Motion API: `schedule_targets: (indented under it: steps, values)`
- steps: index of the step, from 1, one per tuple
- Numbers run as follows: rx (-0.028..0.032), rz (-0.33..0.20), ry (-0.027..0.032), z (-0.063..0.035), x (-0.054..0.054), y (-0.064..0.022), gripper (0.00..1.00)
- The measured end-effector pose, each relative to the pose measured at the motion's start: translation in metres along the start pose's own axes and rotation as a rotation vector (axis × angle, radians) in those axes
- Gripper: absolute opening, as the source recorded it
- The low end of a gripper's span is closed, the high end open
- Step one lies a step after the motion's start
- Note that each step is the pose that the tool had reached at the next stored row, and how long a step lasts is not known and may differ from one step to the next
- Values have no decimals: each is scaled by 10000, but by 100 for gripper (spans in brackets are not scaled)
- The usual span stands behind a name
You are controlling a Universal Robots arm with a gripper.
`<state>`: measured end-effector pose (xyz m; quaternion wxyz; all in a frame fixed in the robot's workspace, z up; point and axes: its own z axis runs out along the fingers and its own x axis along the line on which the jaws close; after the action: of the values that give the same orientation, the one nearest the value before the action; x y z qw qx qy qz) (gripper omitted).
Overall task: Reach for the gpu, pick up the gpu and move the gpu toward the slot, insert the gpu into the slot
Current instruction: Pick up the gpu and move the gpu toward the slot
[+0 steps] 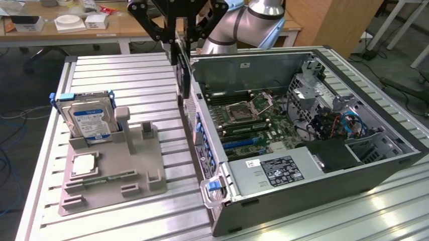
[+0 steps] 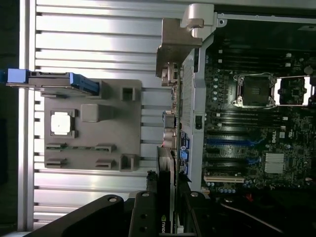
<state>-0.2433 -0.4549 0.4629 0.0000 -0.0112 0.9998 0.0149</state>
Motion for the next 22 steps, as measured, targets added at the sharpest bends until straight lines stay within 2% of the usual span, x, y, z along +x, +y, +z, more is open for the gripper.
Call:
schedule_targets:
  steps: [22]
  values:
    - [0, -7, 0, 0, -289, -7, 26]
